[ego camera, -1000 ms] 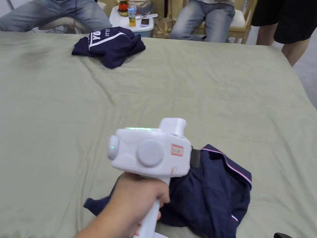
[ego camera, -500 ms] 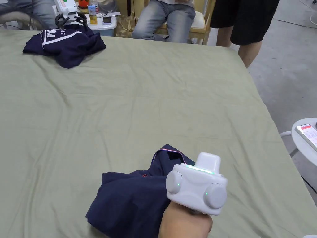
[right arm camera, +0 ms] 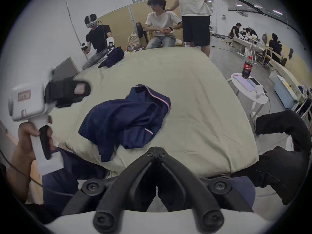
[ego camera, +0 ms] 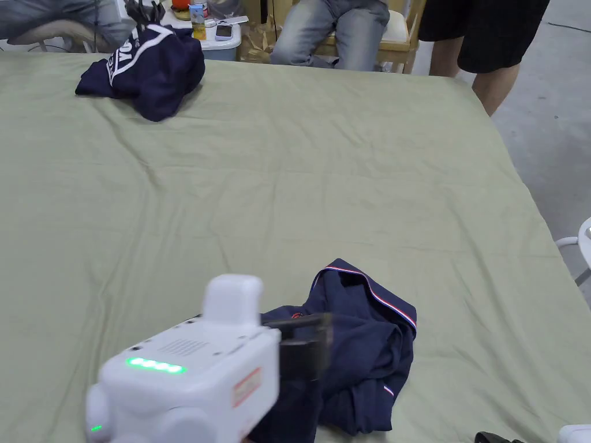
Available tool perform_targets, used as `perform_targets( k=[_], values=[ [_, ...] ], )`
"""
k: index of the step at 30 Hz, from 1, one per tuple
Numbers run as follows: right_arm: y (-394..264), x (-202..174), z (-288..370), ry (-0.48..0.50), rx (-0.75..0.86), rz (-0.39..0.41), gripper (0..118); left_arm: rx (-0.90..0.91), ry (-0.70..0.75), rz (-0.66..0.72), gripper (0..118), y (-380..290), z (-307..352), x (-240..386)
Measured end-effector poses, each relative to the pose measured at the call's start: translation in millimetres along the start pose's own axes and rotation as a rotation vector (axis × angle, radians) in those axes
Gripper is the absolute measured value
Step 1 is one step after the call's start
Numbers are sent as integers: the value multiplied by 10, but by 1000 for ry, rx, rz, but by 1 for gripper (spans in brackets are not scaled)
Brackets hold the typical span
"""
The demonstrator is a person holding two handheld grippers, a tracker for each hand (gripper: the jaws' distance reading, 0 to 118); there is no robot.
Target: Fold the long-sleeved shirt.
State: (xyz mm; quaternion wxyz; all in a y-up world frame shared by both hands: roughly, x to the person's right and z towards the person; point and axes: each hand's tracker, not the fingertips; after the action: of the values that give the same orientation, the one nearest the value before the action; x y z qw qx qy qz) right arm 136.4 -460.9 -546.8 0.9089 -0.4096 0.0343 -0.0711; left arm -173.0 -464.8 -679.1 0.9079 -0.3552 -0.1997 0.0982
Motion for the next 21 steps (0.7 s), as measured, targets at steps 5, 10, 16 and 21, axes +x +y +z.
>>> perform_targets(
  k=[5, 10, 16, 21],
  values=[
    [3, -139, -82, 45, -5, 14, 1, -76, 123, 90, 0, -320, 72, -709],
    [11, -225, -76, 57, -10, 33, 1, -93, 9, 51, 0, -271, -84, -654],
    [22, -206, -24, 44, -11, 24, 1, -199, -135, -34, 0, -261, -857, -133],
    [-13, -96, 39, 18, -9, 11, 1, -280, -203, -52, 0, -387, -1349, 327]
  ],
)
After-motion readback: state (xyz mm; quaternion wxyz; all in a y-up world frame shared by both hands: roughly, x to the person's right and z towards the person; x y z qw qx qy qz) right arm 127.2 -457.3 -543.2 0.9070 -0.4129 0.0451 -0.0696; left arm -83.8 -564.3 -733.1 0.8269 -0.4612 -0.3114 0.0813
